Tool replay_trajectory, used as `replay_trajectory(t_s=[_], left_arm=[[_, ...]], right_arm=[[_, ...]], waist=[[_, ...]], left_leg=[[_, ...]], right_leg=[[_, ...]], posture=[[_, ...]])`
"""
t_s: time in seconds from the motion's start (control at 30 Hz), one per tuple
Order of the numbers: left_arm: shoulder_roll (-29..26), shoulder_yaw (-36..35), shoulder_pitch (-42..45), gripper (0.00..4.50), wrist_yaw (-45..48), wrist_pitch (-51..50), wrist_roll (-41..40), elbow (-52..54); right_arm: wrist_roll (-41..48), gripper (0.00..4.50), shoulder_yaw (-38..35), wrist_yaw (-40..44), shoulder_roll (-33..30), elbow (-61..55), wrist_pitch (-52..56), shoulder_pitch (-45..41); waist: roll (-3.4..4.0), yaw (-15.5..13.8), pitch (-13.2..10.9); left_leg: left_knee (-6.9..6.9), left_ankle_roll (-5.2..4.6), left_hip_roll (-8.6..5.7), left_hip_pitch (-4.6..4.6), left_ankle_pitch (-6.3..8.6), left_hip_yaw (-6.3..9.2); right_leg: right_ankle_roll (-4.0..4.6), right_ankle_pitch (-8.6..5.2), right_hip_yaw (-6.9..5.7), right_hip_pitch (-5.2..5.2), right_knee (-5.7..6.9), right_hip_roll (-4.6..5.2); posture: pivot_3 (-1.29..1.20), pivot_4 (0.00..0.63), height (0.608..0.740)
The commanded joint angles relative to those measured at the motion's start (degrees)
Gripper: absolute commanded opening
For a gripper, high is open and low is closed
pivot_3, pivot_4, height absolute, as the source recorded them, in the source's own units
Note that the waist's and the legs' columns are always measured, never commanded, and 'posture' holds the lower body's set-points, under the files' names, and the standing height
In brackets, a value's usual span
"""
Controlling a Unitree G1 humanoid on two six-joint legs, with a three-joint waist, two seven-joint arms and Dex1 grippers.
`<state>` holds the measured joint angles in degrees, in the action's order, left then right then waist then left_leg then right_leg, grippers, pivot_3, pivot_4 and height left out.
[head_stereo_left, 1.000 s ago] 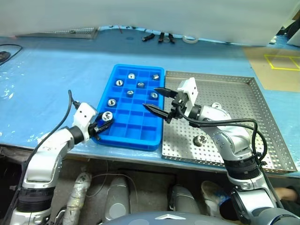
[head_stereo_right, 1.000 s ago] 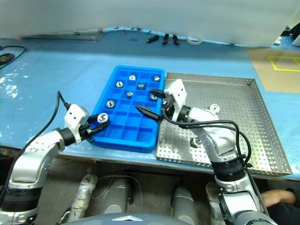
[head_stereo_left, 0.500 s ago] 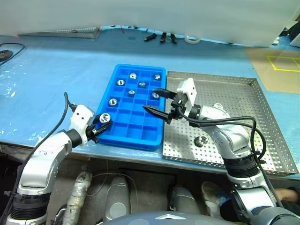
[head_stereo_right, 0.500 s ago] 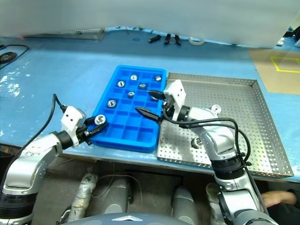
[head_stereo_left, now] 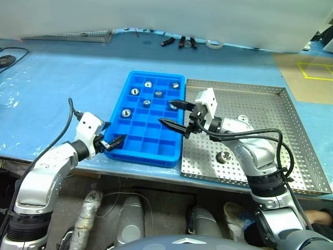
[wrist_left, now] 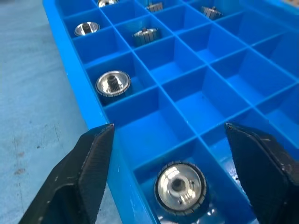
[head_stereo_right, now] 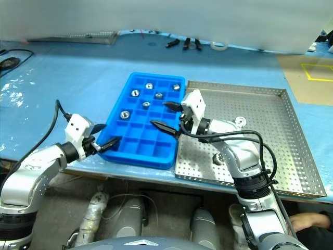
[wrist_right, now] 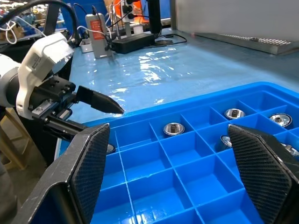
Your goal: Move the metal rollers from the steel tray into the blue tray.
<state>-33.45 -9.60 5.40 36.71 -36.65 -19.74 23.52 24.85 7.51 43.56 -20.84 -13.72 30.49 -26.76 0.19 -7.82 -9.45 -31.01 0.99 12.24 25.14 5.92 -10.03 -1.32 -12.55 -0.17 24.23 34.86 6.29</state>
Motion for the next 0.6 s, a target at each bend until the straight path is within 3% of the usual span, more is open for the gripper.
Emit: replay_trajectory(t_s=[0.03, 0.3, 0.6], left_arm=[[-0.76, -1.35, 2.4, 4.0, 1.53, 0.04, -3.11, 0.55], [2.14, 5.02, 13.75, 4.0, 5.72, 1.89, -5.29, -6.95], [8.9, 19.48, 32.47, 4.0, 19.21, 12.06, 0.41, -30.22]], right_arm=[[-0.14, 4.26, -0.39, -0.27, 0.18, -1.09, -1.37, -0.51], [-0.82, 4.26, -3.62, -3.51, -1.46, -5.02, -1.49, 1.65], [-0.63, 4.26, -15.31, -11.17, -7.91, -15.94, 1.6, 13.27]], waist=[[0.0, 0.01, 0.0], [0.0, 0.04, 0.01], [-0.02, 1.33, 0.02]], left_leg=[[-0.01, 0.0, 0.0, 0.0, 0.0, 0.0], [-0.12, 0.05, -0.04, 0.0, -0.04, -0.01], [-0.22, 0.21, -0.09, -0.02, -0.15, -0.05]], right_leg=[[0.0, 0.0, 0.0, 0.0, 0.01, 0.0], [0.02, 0.02, 0.1, -0.03, 0.09, -0.01], [0.01, 0.05, 0.25, -0.06, 0.12, -0.02]], posture=[[0.18, 0.15, 0.74], [0.06, 0.15, 0.74], [-0.2, 0.15, 0.74]])
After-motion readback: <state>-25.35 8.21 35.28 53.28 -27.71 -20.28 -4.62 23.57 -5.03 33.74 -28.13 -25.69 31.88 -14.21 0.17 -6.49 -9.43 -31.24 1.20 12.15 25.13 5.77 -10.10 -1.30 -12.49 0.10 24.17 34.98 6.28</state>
